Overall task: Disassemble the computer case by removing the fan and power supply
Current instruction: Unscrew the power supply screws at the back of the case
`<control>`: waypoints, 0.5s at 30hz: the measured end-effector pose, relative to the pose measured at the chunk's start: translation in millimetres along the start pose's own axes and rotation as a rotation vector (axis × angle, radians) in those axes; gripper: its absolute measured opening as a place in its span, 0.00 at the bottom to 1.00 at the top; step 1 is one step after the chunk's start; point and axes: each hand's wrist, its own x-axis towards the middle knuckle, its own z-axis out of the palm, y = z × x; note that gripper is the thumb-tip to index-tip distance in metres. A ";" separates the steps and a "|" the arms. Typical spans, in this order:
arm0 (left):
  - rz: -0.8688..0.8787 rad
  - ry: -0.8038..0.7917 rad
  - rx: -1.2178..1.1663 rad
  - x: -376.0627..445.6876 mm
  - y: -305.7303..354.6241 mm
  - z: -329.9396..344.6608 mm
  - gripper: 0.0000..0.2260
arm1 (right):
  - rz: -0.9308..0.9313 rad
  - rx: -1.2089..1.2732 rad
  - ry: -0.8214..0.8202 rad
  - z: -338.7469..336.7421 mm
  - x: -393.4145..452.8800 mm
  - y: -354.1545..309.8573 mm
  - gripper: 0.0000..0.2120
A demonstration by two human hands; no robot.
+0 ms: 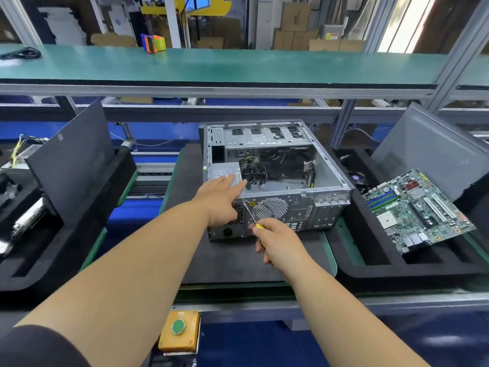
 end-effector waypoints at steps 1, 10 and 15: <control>0.001 0.001 0.002 0.4 -0.4 0.5 0.39 | 0.002 0.002 0.007 0.4 -0.1 0.4 0.07; 0.004 0.015 0.003 3.1 -2.4 3.8 0.38 | 0.014 0.009 0.003 1.7 -2.7 -2.1 0.07; -0.004 0.005 -0.005 2.9 -2.3 4.5 0.38 | 0.024 0.001 0.011 1.2 -1.6 -5.4 0.07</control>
